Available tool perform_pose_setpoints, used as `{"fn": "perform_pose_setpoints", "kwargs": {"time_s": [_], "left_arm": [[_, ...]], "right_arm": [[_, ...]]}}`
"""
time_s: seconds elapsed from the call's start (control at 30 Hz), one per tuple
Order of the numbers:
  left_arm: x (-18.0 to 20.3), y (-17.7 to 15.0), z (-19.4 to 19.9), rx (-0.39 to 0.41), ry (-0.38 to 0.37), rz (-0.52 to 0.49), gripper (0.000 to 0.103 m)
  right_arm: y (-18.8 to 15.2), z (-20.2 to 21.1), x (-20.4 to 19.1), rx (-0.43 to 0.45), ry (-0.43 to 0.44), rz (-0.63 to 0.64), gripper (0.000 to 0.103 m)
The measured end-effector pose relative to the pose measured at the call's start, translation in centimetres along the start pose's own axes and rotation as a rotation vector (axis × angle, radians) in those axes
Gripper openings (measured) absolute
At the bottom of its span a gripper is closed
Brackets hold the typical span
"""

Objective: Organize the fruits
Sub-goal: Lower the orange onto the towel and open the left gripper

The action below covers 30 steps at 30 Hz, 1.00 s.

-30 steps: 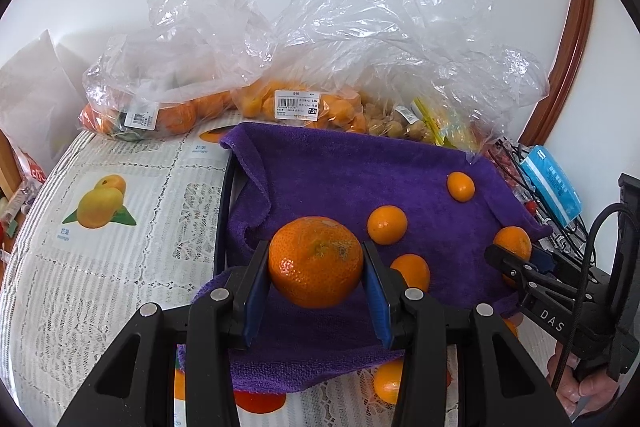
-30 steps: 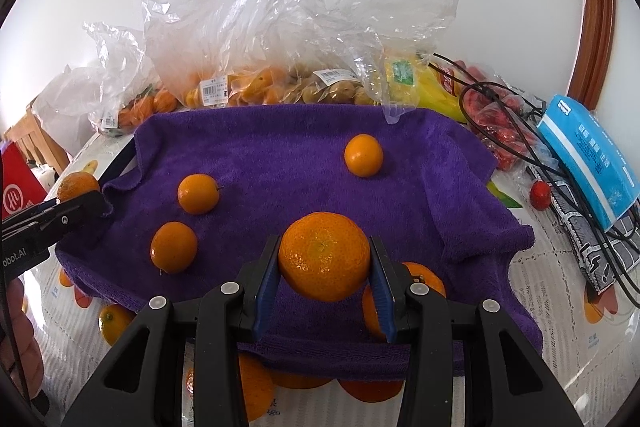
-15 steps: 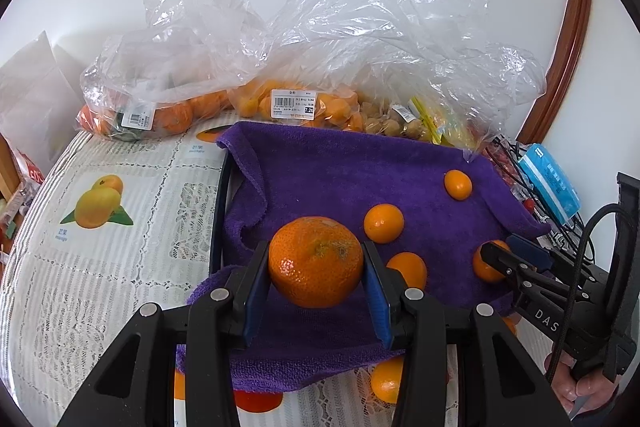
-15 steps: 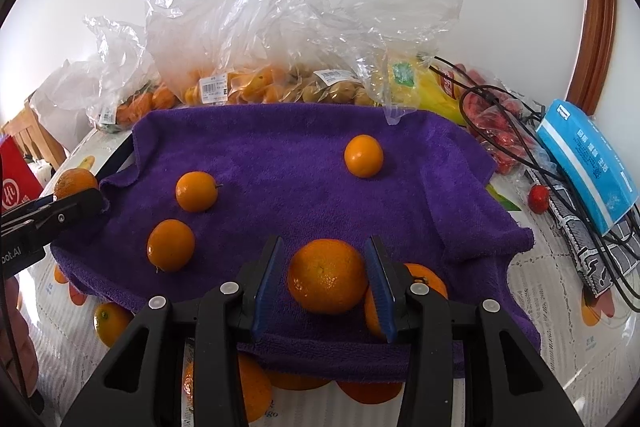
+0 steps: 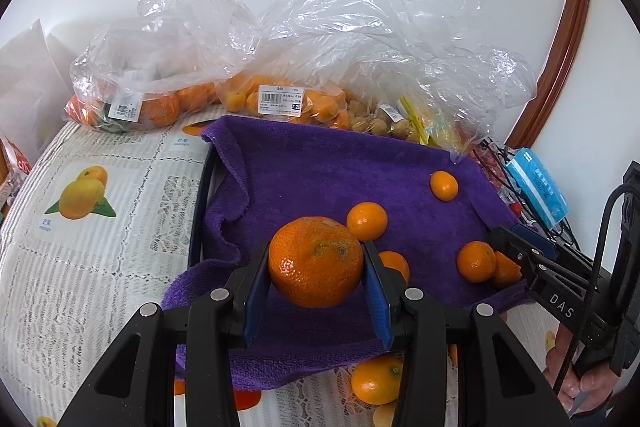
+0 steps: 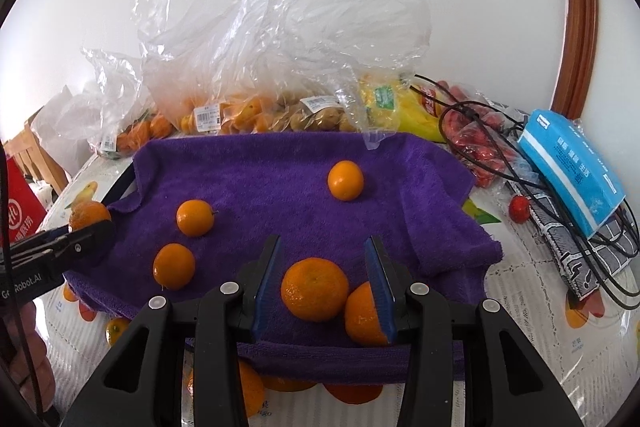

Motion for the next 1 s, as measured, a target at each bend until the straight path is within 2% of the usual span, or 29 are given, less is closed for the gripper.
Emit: {"fn": "perform_pose_setpoints", "kwargs": {"time_s": [0.43, 1.0], "left_arm": [[1.5, -0.6, -0.6, -0.02, 0.01, -0.042, 0.041], [1.6, -0.5, -1.2, -0.056, 0.011, -0.03, 0.041]], "right_arm": [[0.0, -0.1, 0.0, -0.008, -0.007, -0.003, 0.042], [0.0, -0.4, 0.0, -0.027, -0.016, 0.005, 0.043]]}}
Point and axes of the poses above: each gripper's, at about its wrist camera, not at the fingertips, and z roughly against the way its jaws point, x to its right, y to its top, the point moved 1 cm from there along -z, roughly the way its jaws point, and after that the axes turned 15 degrees about y, right-handed, at the moved point
